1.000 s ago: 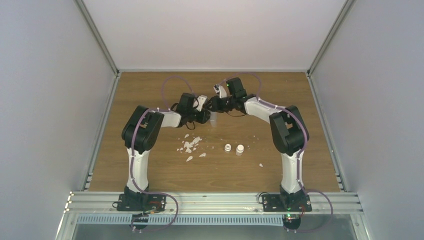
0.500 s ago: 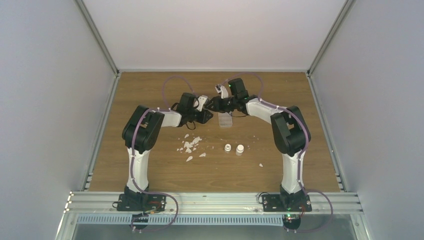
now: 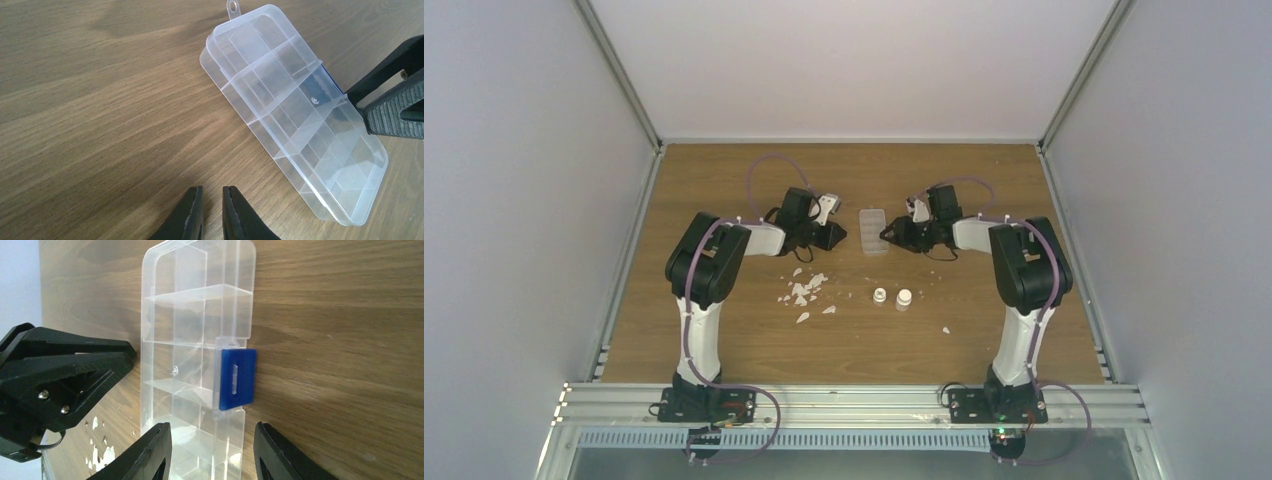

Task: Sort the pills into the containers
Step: Open the pill container at the center of the board.

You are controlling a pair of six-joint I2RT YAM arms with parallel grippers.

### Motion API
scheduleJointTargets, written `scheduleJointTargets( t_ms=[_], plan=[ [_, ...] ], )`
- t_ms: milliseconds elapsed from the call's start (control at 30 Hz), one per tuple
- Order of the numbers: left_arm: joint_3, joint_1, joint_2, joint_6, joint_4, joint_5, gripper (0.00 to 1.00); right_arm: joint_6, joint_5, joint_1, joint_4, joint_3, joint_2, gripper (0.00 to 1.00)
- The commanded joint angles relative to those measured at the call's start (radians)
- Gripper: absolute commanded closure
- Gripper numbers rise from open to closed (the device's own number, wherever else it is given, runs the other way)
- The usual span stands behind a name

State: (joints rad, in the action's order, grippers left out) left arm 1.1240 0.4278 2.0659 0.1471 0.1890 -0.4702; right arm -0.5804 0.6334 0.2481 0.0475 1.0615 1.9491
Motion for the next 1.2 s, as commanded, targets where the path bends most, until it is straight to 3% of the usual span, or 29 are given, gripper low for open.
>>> scheduleJointTargets(
  t_ms=[0,33,67,100,133,1167],
  plan=[
    [0.036,0.009,0.029,-0.003,-0.021,0.002,0.69,0.012,0.030,0.007,-0.039,0.035,0.049,0.00],
    [0.038,0.009,0.032,-0.003,-0.022,0.003,0.74,0.011,0.038,0.008,-0.040,0.042,0.056,0.01],
    [0.044,0.010,0.035,-0.002,-0.026,0.003,0.90,0.010,0.041,0.008,-0.040,0.046,0.062,0.00],
    [0.047,0.011,0.038,0.003,-0.024,0.008,0.99,0.009,0.043,0.009,-0.042,0.050,0.066,0.00],
    [0.050,0.012,0.041,0.007,-0.022,0.010,1.00,0.007,0.042,0.009,-0.042,0.053,0.070,0.00],
    [0.150,0.029,0.151,-0.002,-0.123,0.051,1.00,-0.022,0.095,0.116,-0.021,0.224,0.007,0.00]
  ],
)
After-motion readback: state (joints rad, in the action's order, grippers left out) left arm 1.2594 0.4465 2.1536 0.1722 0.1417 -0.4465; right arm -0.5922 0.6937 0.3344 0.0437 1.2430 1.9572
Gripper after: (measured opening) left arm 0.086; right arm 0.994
